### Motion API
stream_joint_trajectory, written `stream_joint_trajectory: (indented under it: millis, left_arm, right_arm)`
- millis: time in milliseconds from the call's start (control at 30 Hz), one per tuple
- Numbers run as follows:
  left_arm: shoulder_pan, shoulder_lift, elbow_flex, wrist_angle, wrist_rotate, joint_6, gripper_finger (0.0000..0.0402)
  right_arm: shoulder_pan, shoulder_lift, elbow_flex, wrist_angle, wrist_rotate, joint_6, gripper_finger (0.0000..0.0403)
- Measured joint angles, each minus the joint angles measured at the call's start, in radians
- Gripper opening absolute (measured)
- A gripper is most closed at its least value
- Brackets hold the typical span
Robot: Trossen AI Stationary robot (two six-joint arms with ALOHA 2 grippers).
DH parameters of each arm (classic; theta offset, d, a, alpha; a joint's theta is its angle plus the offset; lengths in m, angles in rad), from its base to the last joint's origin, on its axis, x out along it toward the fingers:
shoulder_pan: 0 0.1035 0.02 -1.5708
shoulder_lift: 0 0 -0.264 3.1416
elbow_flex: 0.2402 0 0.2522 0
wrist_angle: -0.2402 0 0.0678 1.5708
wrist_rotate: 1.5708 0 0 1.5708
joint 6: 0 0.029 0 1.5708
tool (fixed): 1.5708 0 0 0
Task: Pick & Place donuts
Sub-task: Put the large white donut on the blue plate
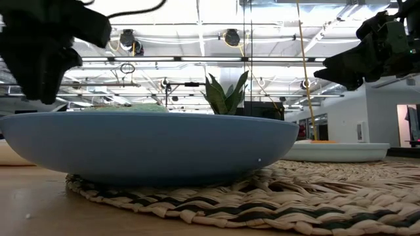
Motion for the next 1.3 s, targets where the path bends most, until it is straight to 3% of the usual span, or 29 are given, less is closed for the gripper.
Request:
stream_joint_trajectory:
  millis: [233, 733, 1067, 1300]
  left_arm:
    - [-0.083, 0.0, -0.024, 0.046, -0.062, -0.001, 0.0243]
    - [-0.098, 0.0, -0.238, 0.325, -0.028, -0.006, 0.0246]
    - [-0.096, -0.002, -0.333, 0.418, -0.041, -0.03, 0.0209]
    - [-0.095, -0.002, -0.33, 0.424, -0.019, -0.041, 0.0132]
  right_arm:
    - [0.0, 0.0, 0.0, 0.0, 0.0, 0.0, 0.0242]
    - [0.0, 0.0, 0.0, 0.0, 0.0, 0.0, 0.0242]
    - [0.0, 0.0, 0.0, 0.0, 0.0, 0.0, 0.0242]
    - [0.0, 0.0, 0.0, 0.0, 0.0, 0.0, 0.0242]
